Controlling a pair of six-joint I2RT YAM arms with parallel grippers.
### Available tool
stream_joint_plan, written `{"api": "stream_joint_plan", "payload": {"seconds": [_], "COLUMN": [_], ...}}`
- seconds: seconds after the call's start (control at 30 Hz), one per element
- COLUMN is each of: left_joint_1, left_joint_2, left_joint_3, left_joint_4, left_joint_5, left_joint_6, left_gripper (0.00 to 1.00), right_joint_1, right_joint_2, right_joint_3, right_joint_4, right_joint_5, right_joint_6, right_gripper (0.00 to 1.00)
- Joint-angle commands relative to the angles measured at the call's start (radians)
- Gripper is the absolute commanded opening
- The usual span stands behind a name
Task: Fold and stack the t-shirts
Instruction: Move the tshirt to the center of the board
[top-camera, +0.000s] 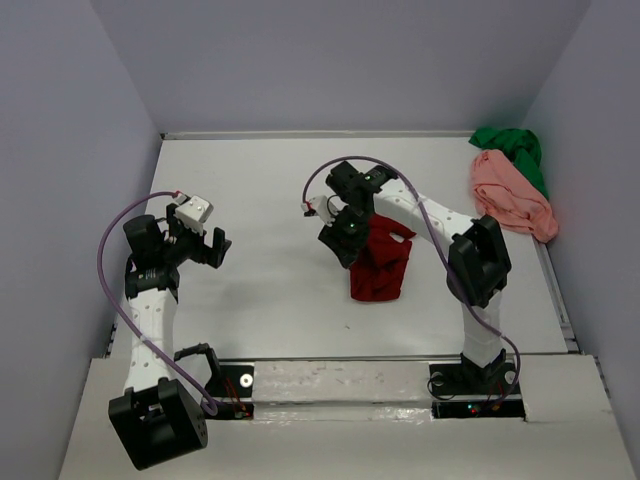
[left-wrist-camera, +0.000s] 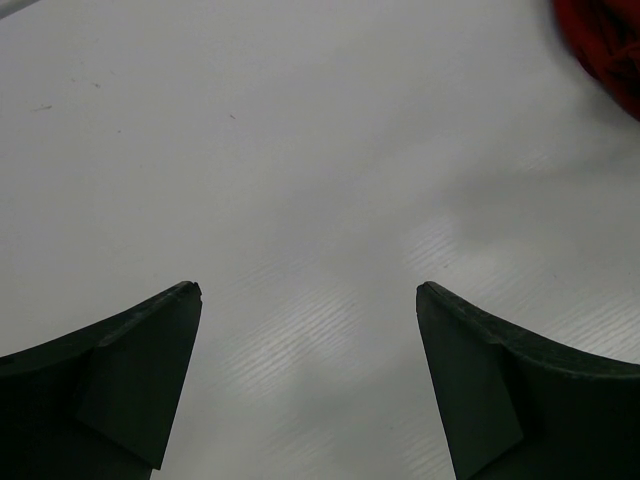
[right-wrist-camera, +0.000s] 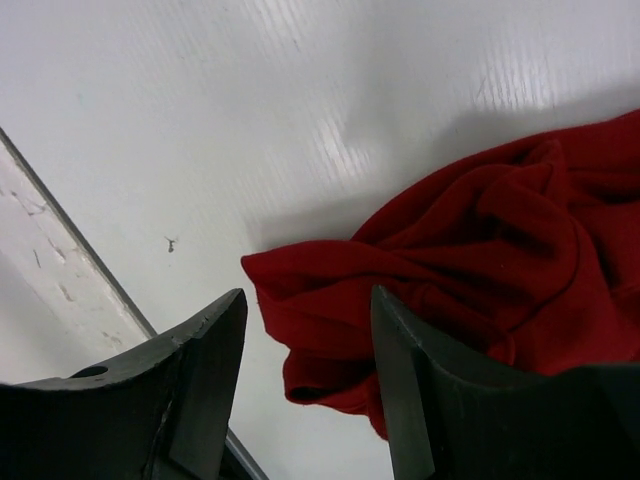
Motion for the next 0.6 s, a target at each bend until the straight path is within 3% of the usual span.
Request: {"api": "stream_joint_plan", "payload": {"seconds": [0.0, 0.17, 0.57], "left_joint_1": [0.003, 0.003, 0.003], "left_joint_2": [-0.007, -0.003, -0.017], "left_joint_3": [0.012, 0.012, 0.005], "left_joint_4": [0.007, 0.010, 0.007], "left_joint_5": [0.015, 0.018, 0.010], "left_joint_6": [0.017, 0.022, 0.034], "left_gripper": [0.99, 0.99, 0.99], "right_joint_1": [-0.009, -0.009, -0.009], "right_joint_2": [-0.006, -0.012, 0.075], "right_joint_3": [-0.044, -0.116, -0.104], "right_joint_4": [0.022, 0.092, 0.134], "right_joint_5": [0.066, 0.138, 0.203], "right_joint_6": [-0.017, -0.027, -0.041], "right_gripper": [0.58, 0.58, 0.65]}}
